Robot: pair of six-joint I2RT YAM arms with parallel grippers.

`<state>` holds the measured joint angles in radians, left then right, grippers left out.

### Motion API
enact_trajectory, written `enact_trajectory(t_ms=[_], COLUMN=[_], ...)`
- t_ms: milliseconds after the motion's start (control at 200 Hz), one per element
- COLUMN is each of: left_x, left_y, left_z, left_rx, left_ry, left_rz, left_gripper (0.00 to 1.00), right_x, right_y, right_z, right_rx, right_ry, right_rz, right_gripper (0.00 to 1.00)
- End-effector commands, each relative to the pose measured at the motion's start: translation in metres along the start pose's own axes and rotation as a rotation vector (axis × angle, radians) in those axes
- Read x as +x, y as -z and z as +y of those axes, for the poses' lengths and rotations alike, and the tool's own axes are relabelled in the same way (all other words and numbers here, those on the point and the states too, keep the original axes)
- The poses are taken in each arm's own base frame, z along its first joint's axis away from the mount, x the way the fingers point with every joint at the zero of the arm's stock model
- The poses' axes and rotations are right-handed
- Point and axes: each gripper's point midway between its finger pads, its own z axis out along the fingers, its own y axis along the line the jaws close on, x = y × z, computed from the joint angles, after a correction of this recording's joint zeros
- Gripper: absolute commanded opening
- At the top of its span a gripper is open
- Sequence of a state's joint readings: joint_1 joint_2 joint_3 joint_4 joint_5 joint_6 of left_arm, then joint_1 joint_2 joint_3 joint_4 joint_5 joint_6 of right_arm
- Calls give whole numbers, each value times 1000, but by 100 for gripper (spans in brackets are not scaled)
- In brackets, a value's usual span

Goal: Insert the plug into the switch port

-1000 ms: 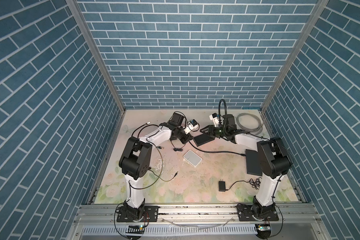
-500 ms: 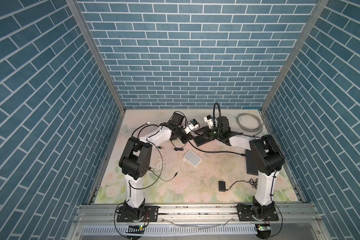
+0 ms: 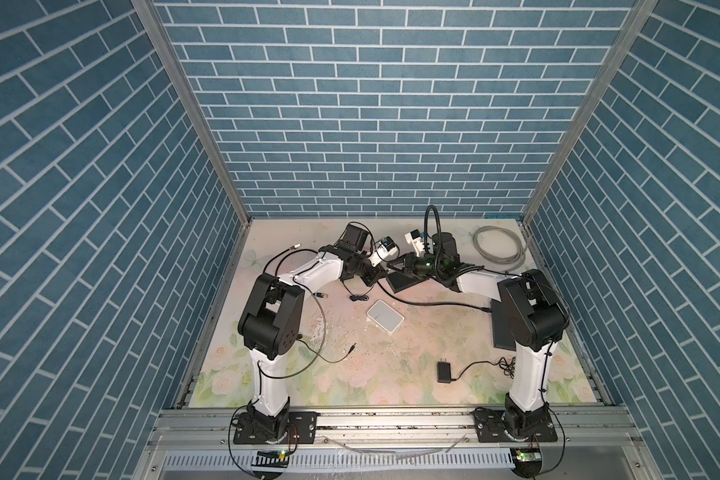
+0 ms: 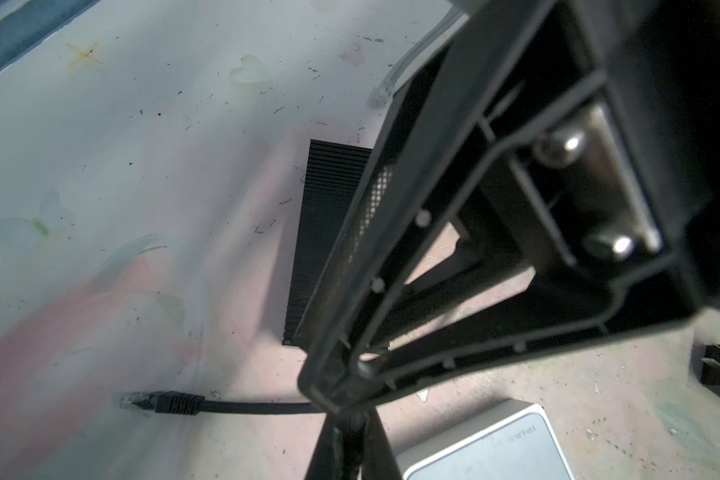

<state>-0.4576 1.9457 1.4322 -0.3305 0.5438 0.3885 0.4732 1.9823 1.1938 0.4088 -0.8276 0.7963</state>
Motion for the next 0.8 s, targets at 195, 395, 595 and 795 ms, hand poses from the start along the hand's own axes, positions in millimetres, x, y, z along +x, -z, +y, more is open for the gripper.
enact_trajectory(t_ms=[195,395,595,795], left_x=[-5,-3,-3,9], left_y=[4,2,0,1], left_z=[1,1,8,11], left_rx=[-6,-3,-39,-80], left_ry=[0,8,21,31], left_rz=[-19,-17,-17,-13], left_gripper=[2,2,8,22], right_x=[16,13,15,11], right_y=[-2,-1,-3,-2], right_z=[-3,7,6,4], right_rx=[5,-39,-47,-49], right_ry=[-14,-15,-46,-68], right_rz=[45,38,46,26], right_gripper=[24,18,7,8])
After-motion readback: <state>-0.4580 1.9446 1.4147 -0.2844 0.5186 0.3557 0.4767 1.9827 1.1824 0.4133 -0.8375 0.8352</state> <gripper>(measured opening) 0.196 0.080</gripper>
